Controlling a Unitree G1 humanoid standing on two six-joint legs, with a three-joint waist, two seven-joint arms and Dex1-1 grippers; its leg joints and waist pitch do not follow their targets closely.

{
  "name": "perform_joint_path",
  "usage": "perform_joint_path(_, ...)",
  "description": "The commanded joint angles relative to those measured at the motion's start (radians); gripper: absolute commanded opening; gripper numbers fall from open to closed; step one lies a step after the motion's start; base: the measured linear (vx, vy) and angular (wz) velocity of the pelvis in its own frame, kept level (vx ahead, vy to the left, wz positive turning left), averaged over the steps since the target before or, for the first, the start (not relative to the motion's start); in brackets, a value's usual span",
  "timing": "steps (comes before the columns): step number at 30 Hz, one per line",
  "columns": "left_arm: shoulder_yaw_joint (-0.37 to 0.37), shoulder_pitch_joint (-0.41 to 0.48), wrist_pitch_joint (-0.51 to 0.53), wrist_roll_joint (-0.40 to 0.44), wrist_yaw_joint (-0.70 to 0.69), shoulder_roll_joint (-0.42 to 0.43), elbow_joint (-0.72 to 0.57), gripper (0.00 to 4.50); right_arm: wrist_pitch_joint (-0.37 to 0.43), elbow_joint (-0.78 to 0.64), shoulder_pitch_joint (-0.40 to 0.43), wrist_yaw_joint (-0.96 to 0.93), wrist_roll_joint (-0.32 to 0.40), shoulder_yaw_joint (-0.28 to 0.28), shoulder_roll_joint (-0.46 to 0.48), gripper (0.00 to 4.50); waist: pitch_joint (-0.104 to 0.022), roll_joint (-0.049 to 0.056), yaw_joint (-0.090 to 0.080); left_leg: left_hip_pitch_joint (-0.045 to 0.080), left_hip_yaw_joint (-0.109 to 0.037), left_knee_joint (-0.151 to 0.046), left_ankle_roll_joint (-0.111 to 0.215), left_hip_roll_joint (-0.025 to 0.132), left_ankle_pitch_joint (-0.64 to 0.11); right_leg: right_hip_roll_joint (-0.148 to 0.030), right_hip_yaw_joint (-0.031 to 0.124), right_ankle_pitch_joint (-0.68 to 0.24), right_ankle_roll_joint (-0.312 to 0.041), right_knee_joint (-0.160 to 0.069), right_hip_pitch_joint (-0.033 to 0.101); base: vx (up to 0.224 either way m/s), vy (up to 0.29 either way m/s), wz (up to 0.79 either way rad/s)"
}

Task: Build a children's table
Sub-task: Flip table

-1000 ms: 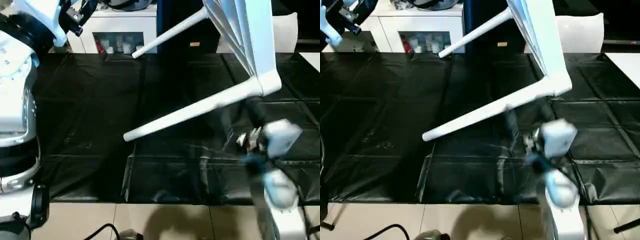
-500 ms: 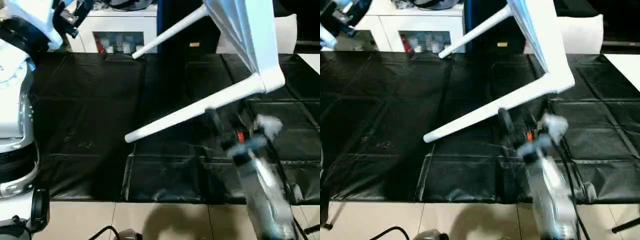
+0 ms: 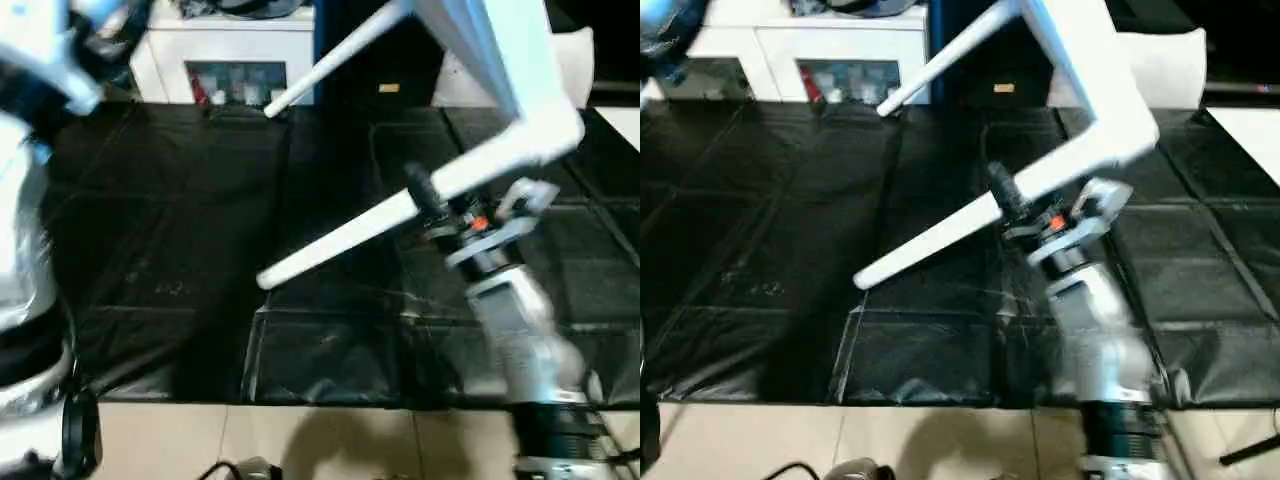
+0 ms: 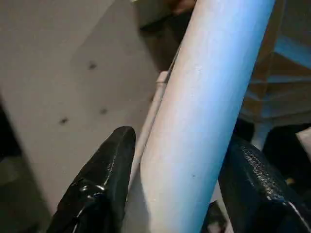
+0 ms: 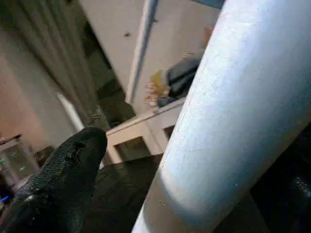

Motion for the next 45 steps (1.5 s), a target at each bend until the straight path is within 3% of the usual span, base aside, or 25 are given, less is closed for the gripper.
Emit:
perform_joint_path(1,-0.012,0.059,0.023,-0.051,0.021,-0.051,0.017,2.32,0.011,-0.107,-0.038,0.037,0.029,0.019,-0.006,4.50,-0.067,-0.017,0.000,0.021,-0.030,-0.061,0.054,0.064,-0.071,-0.088,0.056,-0.130,-0.143,-0.072,0.042,0.000,0.000,0.00)
perform_joint_path(3,-0.006,0.087,0.013,-0.059,0.019,-0.063,0.011,2.28,0.020,-0.124,-0.048,0.035,0.033,0.006,-0.013,4.50,-0.065,-0.019,0.000,0.023,-0.031,-0.064,0.035,0.065,-0.099,-0.087,0.056,-0.157,-0.136,-0.076,0.040,0.000,0.000,0.00)
perform_joint_path(4,0.000,0.152,-0.018,-0.087,0.007,-0.101,0.004,2.25,0.032,-0.162,-0.064,0.028,0.034,-0.006,-0.033,4.50,-0.063,-0.023,-0.001,0.021,-0.034,-0.069,0.024,0.067,-0.111,-0.088,0.055,-0.169,-0.132,-0.076,0.045,0.000,0.000,0.00)
perform_joint_path(6,-0.006,0.195,-0.039,-0.105,-0.003,-0.122,-0.001,2.21,0.042,-0.186,-0.071,0.024,0.039,-0.009,-0.045,4.50,-0.061,-0.024,0.002,0.028,-0.032,-0.069,0.016,0.066,-0.144,-0.089,0.058,-0.205,-0.120,-0.083,0.039,0.000,0.000,0.00)
perform_joint_path(10,-0.044,0.287,-0.064,-0.118,-0.008,-0.163,-0.013,1.90,0.069,-0.250,-0.075,0.021,0.038,0.009,-0.068,4.50,-0.059,-0.026,0.008,0.030,-0.035,-0.078,-0.016,0.068,-0.210,-0.088,0.061,-0.288,-0.068,-0.096,0.034,0.000,0.000,0.00)
perform_joint_path(12,-0.052,0.302,-0.069,-0.117,-0.005,-0.176,-0.020,1.82,0.075,-0.270,-0.067,0.020,0.031,0.023,-0.071,4.50,-0.059,-0.027,0.010,0.038,-0.036,-0.081,-0.035,0.070,-0.240,-0.086,0.061,-0.291,-0.059,-0.099,0.026,0.000,0.000,0.00)
perform_joint_path(16,-0.056,0.342,-0.081,-0.115,0.010,-0.198,-0.035,1.70,0.094,-0.307,-0.036,0.016,0.026,0.051,-0.060,4.50,-0.059,-0.036,0.008,0.040,-0.043,-0.089,-0.067,0.075,-0.278,-0.084,0.058,-0.204,-0.072,-0.092,0.030,0.000,0.000,0.00)
perform_joint_path(21,-0.049,0.365,-0.097,-0.117,0.015,-0.199,-0.029,1.67,0.113,-0.340,-0.010,0.001,0.017,0.073,-0.049,4.50,-0.062,-0.042,0.010,0.037,-0.039,-0.085,-0.055,0.073,-0.229,-0.086,0.059,-0.117,-0.089,-0.085,0.036,0.000,0.000,0.00)
perform_joint_path(23,-0.046,0.376,-0.097,-0.107,0.022,-0.194,-0.024,1.67,0.112,-0.338,0.010,0.004,-0.013,0.092,-0.053,4.50,-0.061,-0.037,0.011,0.035,-0.039,-0.085,-0.053,0.072,-0.222,-0.086,0.059,-0.120,-0.087,-0.085,0.037,0.000,0.000,0.00)
perform_joint_path(25,-0.046,0.412,-0.087,-0.097,0.022,-0.189,-0.032,1.66,0.102,-0.321,0.029,0.012,-0.064,0.114,-0.066,4.50,-0.059,-0.041,0.008,0.033,-0.039,-0.087,-0.056,0.072,-0.225,-0.087,0.059,-0.132,-0.083,-0.088,0.040,0.000,0.000,0.00)
perform_joint_path(33,-0.009,0.470,-0.049,-0.097,0.035,-0.168,-0.022,1.66,0.091,-0.296,0.081,-0.012,-0.165,0.147,-0.074,4.50,-0.056,-0.039,0.005,0.039,-0.041,-0.090,-0.068,0.073,-0.267,-0.084,0.060,-0.170,-0.078,-0.092,0.035,0.000,0.000,0.00)
perform_joint_path(35,0.024,0.491,-0.049,-0.128,0.026,-0.169,-0.020,2.22,0.076,-0.278,0.107,-0.025,-0.197,0.145,-0.072,4.50,-0.055,-0.042,0.005,0.042,-0.042,-0.093,-0.077,0.075,-0.296,-0.086,0.059,-0.188,-0.077,-0.096,0.035,0.000,0.000,0.00)
perform_joint_path(38,0.075,0.554,-0.070,-0.166,-0.006,-0.145,-0.017,2.36,0.041,-0.264,0.174,-0.020,-0.220,0.143,-0.073,4.50,-0.051,-0.047,-0.005,0.043,-0.046,-0.099,-0.086,0.075,-0.347,-0.087,0.059,-0.226,-0.077,-0.100,0.035,0.000,0.000,0.00)
perform_joint_path(42,0.136,0.615,-0.092,-0.237,-0.058,-0.135,-0.015,2.78,0.019,-0.284,0.247,-0.015,-0.223,0.131,-0.070,4.50,-0.042,-0.051,-0.017,0.043,-0.048,-0.101,-0.077,0.072,-0.412,-0.094,0.063,-0.355,-0.064,-0.117,0.033,0.000,0.000,0.00)
perform_joint_path(44,0.181,0.690,-0.106,-0.322,-0.121,-0.146,-0.034,2.90,0.001,-0.321,0.334,-0.007,-0.223,0.111,-0.075,4.50,-0.037,-0.049,-0.020,0.046,-0.049,-0.102,-0.076,0.072,-0.442,-0.097,0.064,-0.418,-0.053,-0.127,0.030,0.000,0.000,0.00)
perform_joint_path(45,0.191,0.713,-0.108,-0.345,-0.133,-0.152,-0.045,3.02,-0.002,-0.334,0.360,-0.007,-0.223,0.104,-0.076,4.50,-0.039,-0.040,-0.018,0.049,-0.052,-0.100,-0.078,0.073,-0.448,-0.099,0.065,-0.427,-0.052,-0.126,0.029,0.000,0.000,0.00)
